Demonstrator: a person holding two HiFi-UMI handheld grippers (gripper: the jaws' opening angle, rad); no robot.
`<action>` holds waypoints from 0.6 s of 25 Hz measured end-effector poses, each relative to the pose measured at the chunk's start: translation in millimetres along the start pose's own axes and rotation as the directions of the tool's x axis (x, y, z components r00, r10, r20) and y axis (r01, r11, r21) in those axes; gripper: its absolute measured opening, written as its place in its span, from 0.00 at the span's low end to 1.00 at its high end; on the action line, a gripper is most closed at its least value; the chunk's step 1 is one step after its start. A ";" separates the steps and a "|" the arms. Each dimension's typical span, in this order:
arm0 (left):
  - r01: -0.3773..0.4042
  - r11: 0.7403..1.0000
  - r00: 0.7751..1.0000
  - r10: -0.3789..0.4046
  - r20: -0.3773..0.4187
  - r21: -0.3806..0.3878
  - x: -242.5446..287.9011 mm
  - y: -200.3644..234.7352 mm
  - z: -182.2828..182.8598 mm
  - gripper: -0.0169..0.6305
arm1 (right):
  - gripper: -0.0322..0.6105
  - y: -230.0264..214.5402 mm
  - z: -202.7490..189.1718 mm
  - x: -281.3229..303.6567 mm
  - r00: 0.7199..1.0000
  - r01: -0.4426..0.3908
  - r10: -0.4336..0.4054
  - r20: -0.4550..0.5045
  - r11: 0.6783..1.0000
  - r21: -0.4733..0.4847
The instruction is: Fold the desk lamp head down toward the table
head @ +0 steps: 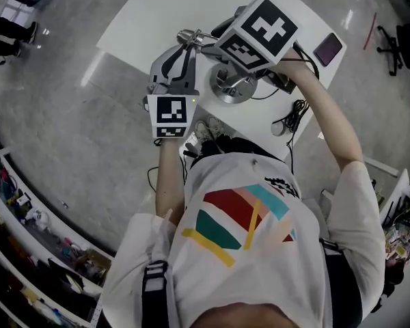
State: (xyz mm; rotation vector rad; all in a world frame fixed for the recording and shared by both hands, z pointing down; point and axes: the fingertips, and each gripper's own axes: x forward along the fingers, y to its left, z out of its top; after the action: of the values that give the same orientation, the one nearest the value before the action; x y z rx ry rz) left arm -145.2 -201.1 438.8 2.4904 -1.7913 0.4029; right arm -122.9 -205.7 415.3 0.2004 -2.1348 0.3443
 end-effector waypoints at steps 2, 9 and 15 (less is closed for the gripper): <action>0.003 1.000 1.000 -0.003 -0.022 0.011 1.0 -2.5 -4.0 0.16 | 0.30 0.6 -1.2 2.4 1.000 0.004 -0.004 -0.029 1.000 -0.014; 0.023 1.000 0.995 -0.024 -0.094 -0.008 8.5 -17.6 -26.1 0.16 | 0.30 -2.7 -12.2 15.1 0.997 -0.007 0.007 -0.071 1.000 0.005; 0.041 0.999 0.990 -0.045 -0.130 -0.035 10.2 -26.0 -34.5 0.16 | 0.30 -2.0 -22.0 19.4 0.992 -0.006 0.007 -0.122 1.000 0.003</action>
State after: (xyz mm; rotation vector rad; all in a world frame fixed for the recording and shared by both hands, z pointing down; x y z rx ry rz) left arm -124.0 -195.5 477.4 2.4149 -1.6790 0.5169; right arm -115.7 -200.8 443.4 0.1697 -2.0148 0.3544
